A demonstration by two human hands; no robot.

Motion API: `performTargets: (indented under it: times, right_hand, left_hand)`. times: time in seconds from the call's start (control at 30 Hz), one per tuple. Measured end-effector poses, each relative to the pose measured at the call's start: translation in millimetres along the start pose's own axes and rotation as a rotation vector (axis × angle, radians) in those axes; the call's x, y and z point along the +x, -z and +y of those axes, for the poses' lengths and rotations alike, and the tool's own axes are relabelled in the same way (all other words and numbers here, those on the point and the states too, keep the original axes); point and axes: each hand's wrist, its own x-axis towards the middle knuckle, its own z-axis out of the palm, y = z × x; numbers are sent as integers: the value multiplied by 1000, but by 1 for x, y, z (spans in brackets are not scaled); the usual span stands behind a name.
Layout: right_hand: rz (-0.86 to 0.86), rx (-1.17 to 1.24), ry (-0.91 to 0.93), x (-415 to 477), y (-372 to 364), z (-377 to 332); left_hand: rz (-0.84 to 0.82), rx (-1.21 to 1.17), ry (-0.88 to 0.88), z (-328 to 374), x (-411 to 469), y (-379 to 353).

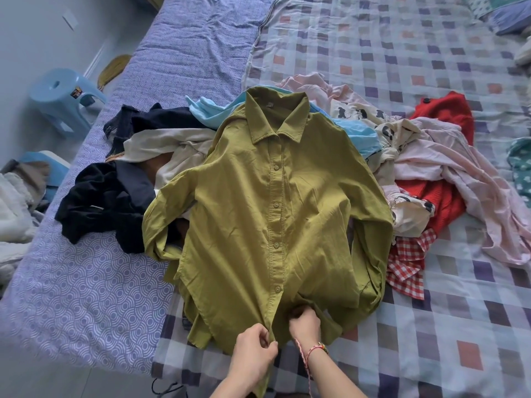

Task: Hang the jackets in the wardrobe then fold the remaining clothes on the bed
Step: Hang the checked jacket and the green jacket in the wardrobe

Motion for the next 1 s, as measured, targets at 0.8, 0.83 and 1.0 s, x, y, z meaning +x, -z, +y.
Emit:
performTargets:
  times: [0.8, 0.83, 1.0]
  right_hand:
    - [-194, 153, 333, -65, 36, 24]
    - [-194, 155, 334, -65, 36, 24]
    - [-191, 206, 325, -62, 35, 25]
  left_hand:
    - [58, -116, -56, 10, -18, -6]
    - [48, -110, -55, 9, -17, -6]
    - [-22, -108, -21, 7, -11, -6]
